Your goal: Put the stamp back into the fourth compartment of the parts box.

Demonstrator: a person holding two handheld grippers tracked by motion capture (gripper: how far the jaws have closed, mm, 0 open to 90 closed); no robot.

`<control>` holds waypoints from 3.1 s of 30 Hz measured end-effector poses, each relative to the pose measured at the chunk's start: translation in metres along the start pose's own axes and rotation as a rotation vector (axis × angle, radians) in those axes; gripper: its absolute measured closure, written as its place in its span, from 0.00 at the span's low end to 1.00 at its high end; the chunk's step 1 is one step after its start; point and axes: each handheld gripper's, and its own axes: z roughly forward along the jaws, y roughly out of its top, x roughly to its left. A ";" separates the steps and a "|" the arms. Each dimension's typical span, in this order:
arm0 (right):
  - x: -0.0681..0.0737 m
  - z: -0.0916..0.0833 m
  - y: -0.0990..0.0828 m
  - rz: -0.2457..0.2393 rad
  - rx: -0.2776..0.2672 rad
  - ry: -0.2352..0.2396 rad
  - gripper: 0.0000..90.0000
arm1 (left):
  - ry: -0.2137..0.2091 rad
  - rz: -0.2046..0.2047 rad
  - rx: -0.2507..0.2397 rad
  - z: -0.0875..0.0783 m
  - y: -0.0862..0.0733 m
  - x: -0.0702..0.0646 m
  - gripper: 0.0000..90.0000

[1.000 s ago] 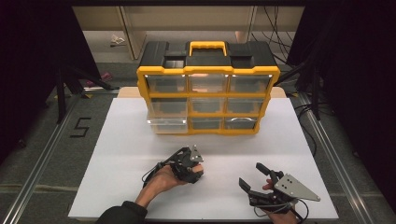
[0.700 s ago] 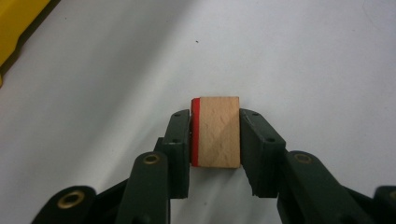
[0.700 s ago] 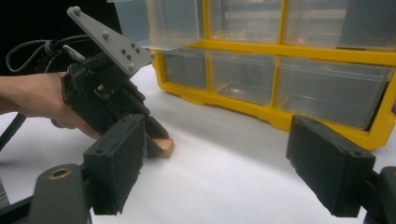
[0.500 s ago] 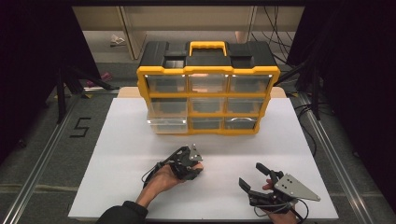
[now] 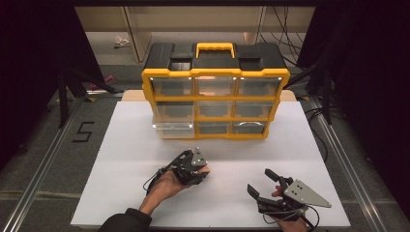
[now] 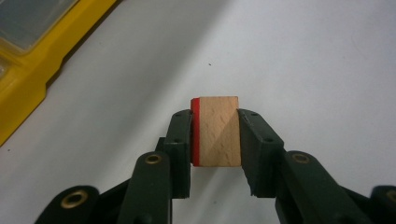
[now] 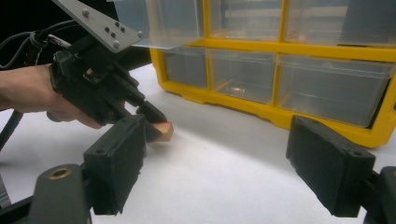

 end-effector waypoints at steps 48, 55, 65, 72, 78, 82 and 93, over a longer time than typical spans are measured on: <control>0.001 0.000 0.000 -0.008 -0.002 0.006 0.23 | 0.034 0.012 -0.098 -0.035 0.008 0.000 0.74; 0.001 0.000 0.000 -0.007 -0.002 0.005 0.23 | 0.053 0.024 -0.143 -0.047 0.013 -0.003 0.74; 0.001 0.000 0.000 -0.008 -0.003 0.007 0.23 | 0.069 0.017 -0.202 -0.060 0.016 -0.003 0.74; 0.001 0.000 0.000 -0.007 -0.003 0.006 0.23 | 0.074 0.010 -0.238 -0.067 0.018 -0.003 0.74; 0.001 0.000 0.001 -0.008 -0.003 0.007 0.23 | 0.069 -0.001 -0.266 -0.073 0.019 -0.003 0.74; 0.001 0.000 0.001 -0.008 -0.003 0.007 0.23 | 0.070 -0.006 -0.283 -0.077 0.019 -0.002 0.74; 0.001 0.000 0.000 -0.008 -0.003 0.006 0.23 | 0.078 -0.007 -0.322 -0.088 0.022 -0.003 0.74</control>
